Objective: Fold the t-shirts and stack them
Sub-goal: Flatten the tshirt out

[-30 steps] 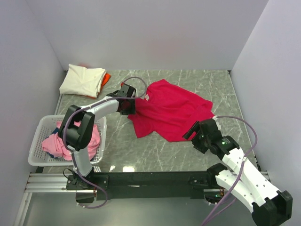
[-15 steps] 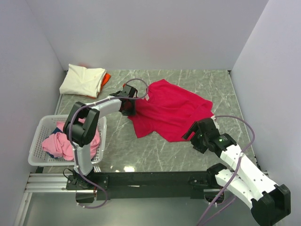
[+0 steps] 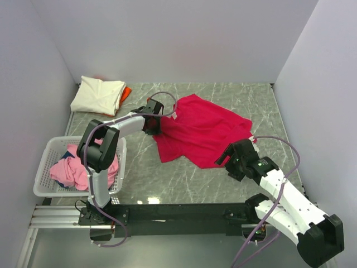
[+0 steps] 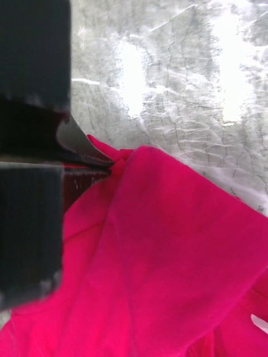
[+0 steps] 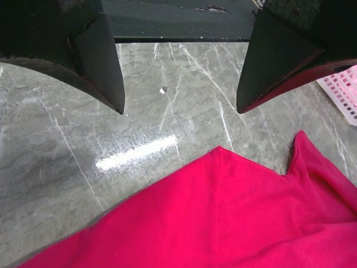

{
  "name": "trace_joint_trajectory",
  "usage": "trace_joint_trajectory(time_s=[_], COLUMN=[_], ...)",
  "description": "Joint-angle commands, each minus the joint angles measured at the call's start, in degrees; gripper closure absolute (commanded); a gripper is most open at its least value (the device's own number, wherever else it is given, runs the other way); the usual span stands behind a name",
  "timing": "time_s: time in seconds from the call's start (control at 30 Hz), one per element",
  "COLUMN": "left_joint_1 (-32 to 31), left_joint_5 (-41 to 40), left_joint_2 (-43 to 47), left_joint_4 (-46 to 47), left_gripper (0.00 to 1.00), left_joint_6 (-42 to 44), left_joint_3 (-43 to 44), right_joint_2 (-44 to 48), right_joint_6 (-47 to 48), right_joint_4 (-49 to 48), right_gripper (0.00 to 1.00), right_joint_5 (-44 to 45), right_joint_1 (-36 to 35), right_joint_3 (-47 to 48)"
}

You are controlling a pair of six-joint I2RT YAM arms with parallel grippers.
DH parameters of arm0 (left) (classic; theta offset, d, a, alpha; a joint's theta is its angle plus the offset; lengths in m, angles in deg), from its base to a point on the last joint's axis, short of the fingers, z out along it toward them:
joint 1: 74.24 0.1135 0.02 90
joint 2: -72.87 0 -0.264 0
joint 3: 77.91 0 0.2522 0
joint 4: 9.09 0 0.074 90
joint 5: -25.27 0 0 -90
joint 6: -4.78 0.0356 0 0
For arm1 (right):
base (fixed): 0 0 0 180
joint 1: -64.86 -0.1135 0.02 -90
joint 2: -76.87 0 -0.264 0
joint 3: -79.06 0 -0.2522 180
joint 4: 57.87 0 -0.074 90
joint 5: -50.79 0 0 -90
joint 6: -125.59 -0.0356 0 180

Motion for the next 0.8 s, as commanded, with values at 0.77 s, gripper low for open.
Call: trace_joint_trajectory(time_s=[0.77], left_joint_1=[0.3], left_joint_5=[5.7], left_joint_2=[36.7], left_joint_4=[-5.5], left_gripper=[0.72], left_joint_6=[-8.0], left_joint_3=[-32.7], right_joint_2=[-7.4], right_joint_6=[3.3], right_joint_4=[-4.6], right_gripper=[0.15], right_joint_5=[-2.3], right_joint_1=[-2.0], right_joint_3=[4.9])
